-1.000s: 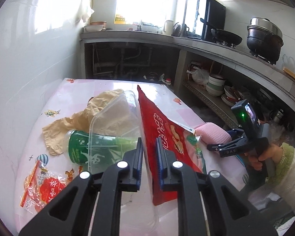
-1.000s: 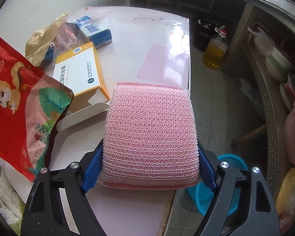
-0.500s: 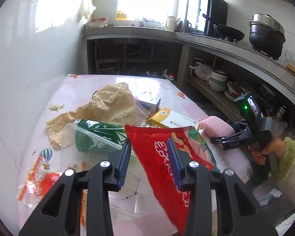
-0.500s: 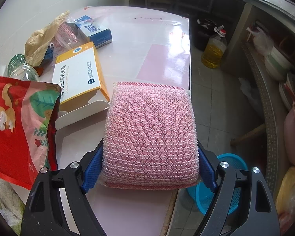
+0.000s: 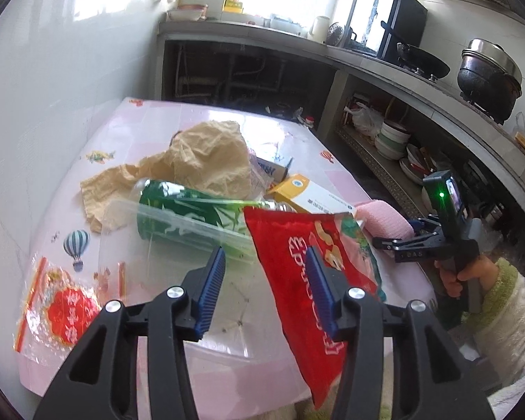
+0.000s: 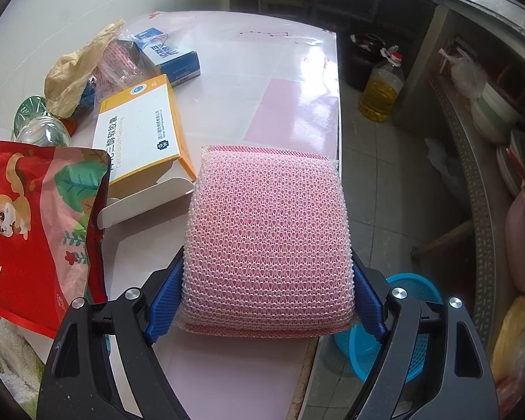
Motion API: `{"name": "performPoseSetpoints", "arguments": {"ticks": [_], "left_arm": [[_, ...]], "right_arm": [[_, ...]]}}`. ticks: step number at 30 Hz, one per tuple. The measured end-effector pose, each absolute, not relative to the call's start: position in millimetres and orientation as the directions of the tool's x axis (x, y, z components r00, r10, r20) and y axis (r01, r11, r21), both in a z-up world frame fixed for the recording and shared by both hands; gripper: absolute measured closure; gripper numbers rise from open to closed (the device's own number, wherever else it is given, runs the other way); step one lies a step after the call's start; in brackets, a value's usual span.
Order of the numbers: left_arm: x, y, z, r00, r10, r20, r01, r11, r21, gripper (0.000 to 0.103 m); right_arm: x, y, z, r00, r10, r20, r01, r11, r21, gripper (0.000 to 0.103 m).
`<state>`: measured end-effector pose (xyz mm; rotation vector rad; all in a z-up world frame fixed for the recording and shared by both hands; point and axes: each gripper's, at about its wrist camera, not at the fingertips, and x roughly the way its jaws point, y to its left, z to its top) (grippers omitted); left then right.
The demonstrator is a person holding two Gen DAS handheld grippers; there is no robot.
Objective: Collect trash
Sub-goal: 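Lift the red bag with the left tool while the right tool lifts the pink sponge, then carry both items over the blue wastebasket and open both tools to drop them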
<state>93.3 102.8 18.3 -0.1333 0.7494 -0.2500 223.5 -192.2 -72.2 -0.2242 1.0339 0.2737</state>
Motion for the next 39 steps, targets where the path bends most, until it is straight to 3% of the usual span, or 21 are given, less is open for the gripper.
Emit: {"name": "performPoseSetpoints", "arguments": {"ticks": [6,9,11,13,28,39], "left_arm": [[83,106,10,0.653,-0.334,-0.679,0.174,0.94,-0.295,0.061],[84,102,3,0.632,-0.347,-0.693,0.177,0.935,-0.306,0.077],[84,101,3,0.624,-0.365,-0.691,0.181,0.928,-0.327,0.095],[83,101,5,0.627,-0.377,-0.681,0.187,0.922,-0.338,0.098],[56,83,54,0.723,-0.424,-0.545,0.309,0.905,-0.294,0.101],[66,38,86,0.69,-0.55,-0.47,0.454,0.835,-0.311,0.102]], "right_arm": [[223,-192,-73,0.482,0.124,-0.867,-0.326,0.944,-0.046,0.024],[223,-192,-72,0.483,0.127,-0.866,-0.323,0.946,-0.041,0.024],[223,-192,-72,0.484,0.126,-0.866,-0.324,0.945,-0.044,0.024],[223,-192,-71,0.487,0.124,-0.865,-0.322,0.946,-0.046,0.024],[208,-202,-68,0.538,0.138,-0.832,-0.272,0.962,-0.016,0.027],[159,-272,-44,0.653,0.218,-0.726,-0.091,0.973,0.211,0.028]]}}
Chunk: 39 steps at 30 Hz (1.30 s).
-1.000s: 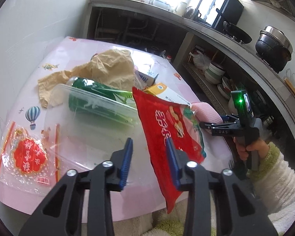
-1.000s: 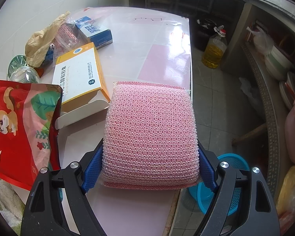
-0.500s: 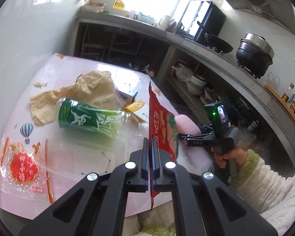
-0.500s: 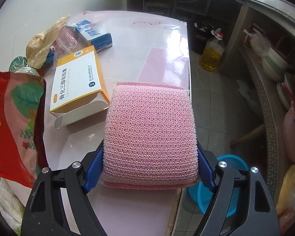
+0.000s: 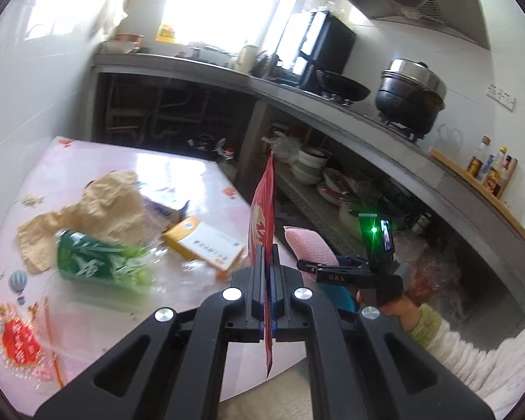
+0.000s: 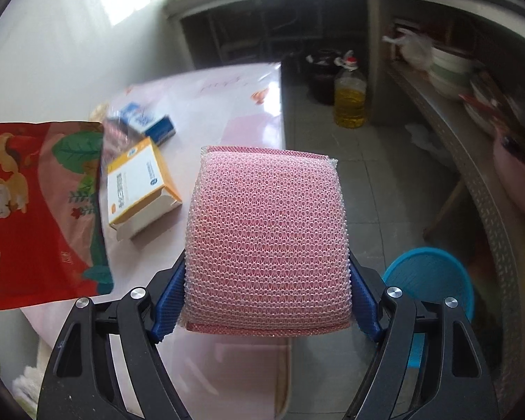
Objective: Collect trash
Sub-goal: 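Carry both items over the blue wastebasket and open both tools to drop them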
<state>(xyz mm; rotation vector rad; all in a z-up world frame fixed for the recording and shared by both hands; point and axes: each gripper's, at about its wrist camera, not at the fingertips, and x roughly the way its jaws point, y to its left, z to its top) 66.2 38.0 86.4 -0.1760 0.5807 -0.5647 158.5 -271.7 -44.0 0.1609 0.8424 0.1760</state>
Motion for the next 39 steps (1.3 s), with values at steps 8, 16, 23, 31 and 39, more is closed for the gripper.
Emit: {"name": "performPoseSetpoints", "arguments": {"ticks": [8,16,23,31,39], "left_arm": [[101,-54,110,0.556,-0.706,-0.439,0.633,0.702,-0.326,0.102],[180,-215,70,0.306,-0.701,-0.644,0.665,0.642,-0.381,0.101],[255,-358,-45,0.089,-0.445,-0.891,0.599,0.739,-0.309,0.101],[295,-428,-141,0.014,-0.288,-0.957,0.565,0.792,-0.23,0.101],[311,-428,-147,0.065,-0.244,-0.968,0.567,0.807,-0.165,0.055]], "right_arm": [[84,-382,-42,0.731,0.066,-0.679,0.224,0.917,0.33,0.028],[42,-476,-118,0.662,0.019,-0.749,0.513,0.717,0.471,0.028],[70,-509,-181,0.598,0.053,-0.8,0.614,0.611,0.5,0.027],[130,-526,-227,0.548,0.072,-0.833,0.652,0.587,0.48,0.025],[174,-527,-262,0.489,0.066,-0.87,0.671,0.609,0.423,0.019]]}}
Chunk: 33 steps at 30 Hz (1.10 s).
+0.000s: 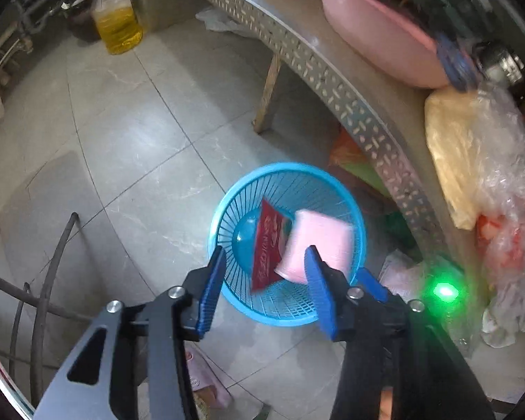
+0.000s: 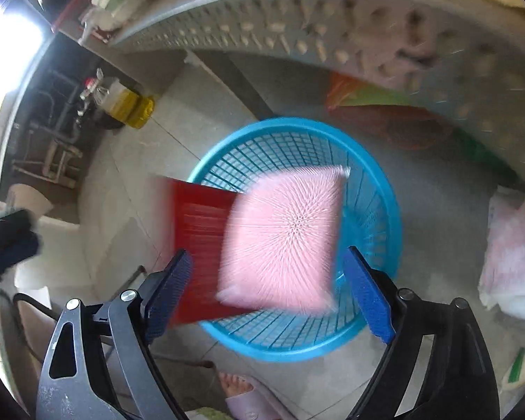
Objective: Collect trash
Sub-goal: 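Carry both items over the blue wastebasket and open both tools to drop them, then move both tools back over the table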
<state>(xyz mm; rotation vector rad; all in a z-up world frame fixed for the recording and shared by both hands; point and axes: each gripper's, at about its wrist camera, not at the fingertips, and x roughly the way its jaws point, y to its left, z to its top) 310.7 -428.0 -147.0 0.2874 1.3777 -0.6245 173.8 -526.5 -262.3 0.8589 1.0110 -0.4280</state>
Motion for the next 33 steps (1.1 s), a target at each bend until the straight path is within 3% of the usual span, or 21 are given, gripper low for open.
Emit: {"name": "performPoseSetpoints", "arguments": {"ticks": [2,8,14,19,27,33], "left_arm": [[311,-421,-138,0.08,-0.255,-0.964,0.571,0.804,-0.166,0.048],[312,-384,-77,0.164,-0.34,-0.926,0.571,0.798,-0.192,0.044],[278,-304,18,0.294,-0.526,-0.798,0.615,0.744,-0.263,0.036],[216,-211,66,0.415,-0.592,-0.691,0.626,0.737,-0.256,0.027],[115,-32,74,0.648,-0.487,-0.585,0.452,0.865,-0.218,0.02],[54,66,51,0.758,-0.331,-0.563,0.271,0.944,-0.19,0.018]], "right_arm": [[170,-525,-262,0.483,0.063,-0.873,0.673,0.611,0.416,0.019],[149,-515,-241,0.521,0.027,-0.853,0.654,0.629,0.419,0.019],[115,-480,-202,0.555,0.025,-0.831,0.611,0.666,0.428,0.019],[95,-449,-156,0.619,0.036,-0.785,0.524,0.725,0.446,0.019],[95,-398,-75,0.724,0.094,-0.684,0.32,0.832,0.452,0.019],[128,-307,-33,0.713,0.286,-0.64,0.037,0.896,0.442,0.021]]}}
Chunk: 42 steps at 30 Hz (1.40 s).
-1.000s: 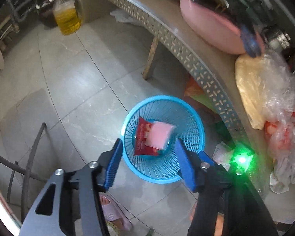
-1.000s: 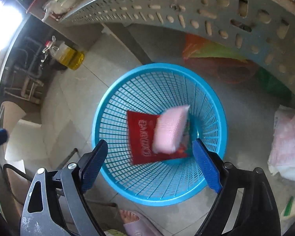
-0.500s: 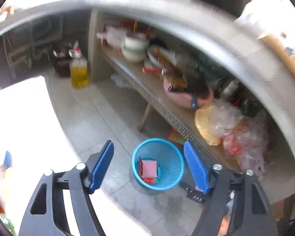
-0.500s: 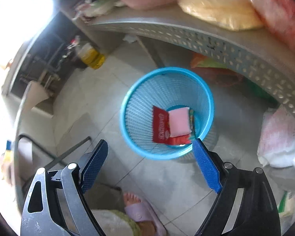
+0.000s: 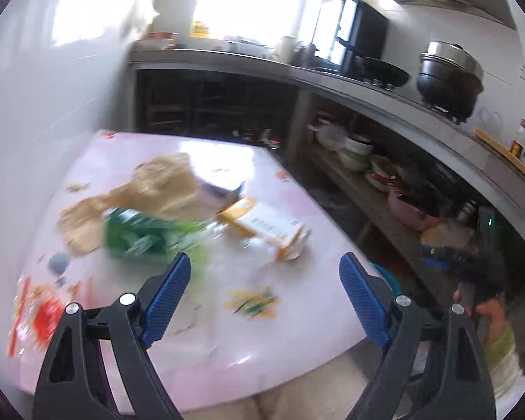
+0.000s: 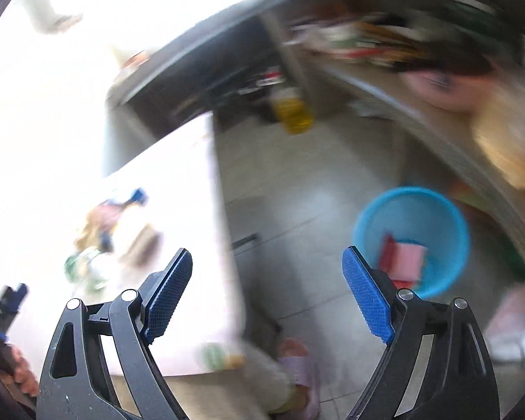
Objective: Collect trash
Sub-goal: 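Move both tools back over the table, then grasp the rim of the clear plastic container with the right tool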
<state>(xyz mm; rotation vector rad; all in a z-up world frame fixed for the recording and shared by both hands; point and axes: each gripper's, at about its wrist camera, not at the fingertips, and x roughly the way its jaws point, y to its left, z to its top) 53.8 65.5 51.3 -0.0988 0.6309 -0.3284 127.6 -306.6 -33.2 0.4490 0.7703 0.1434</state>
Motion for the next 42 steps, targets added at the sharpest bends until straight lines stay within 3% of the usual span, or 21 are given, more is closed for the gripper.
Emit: {"name": "performPoseSetpoints", "arguments": {"ticks": [5,9,12,19,24,26,27,37,42], "left_arm": [[23,118,30,0.781,-0.272,-0.561,0.177,0.96,-0.219,0.018],[12,149,15,0.789,-0.253,-0.56,0.125,0.958,-0.257,0.019],[9,161,9,0.802,-0.242,-0.547,0.104,0.957,-0.27,0.019],[24,172,-1,0.796,-0.28,-0.537,0.096,0.934,-0.344,0.037],[30,166,-10,0.761,-0.335,-0.556,0.142,0.921,-0.362,0.055],[30,165,-10,0.754,-0.355,-0.553,0.157,0.915,-0.372,0.059],[29,166,-9,0.755,-0.36,-0.548,0.162,0.912,-0.376,0.059],[28,161,-6,0.75,-0.381,-0.54,0.179,0.904,-0.389,0.06],[34,139,-11,0.688,-0.471,-0.553,0.255,0.869,-0.423,0.066]], "right_arm": [[162,-208,-21,0.596,0.503,-0.626,-0.223,0.852,0.473,0.026],[181,-130,-19,0.501,0.551,-0.667,-0.35,0.834,0.427,0.03],[190,-95,-22,0.446,0.558,-0.7,-0.359,0.828,0.431,0.039],[191,-68,-40,0.364,0.547,-0.754,-0.306,0.835,0.457,0.047],[194,-41,-55,0.308,0.527,-0.792,-0.278,0.846,0.455,0.068],[196,-41,-60,0.281,0.535,-0.797,-0.263,0.841,0.473,0.089],[196,-42,-61,0.273,0.546,-0.792,-0.256,0.835,0.487,0.093],[166,-100,-53,0.29,0.502,-0.815,-0.154,0.865,0.478,0.096],[147,-147,-50,0.377,0.433,-0.819,-0.02,0.888,0.46,0.097]]}}
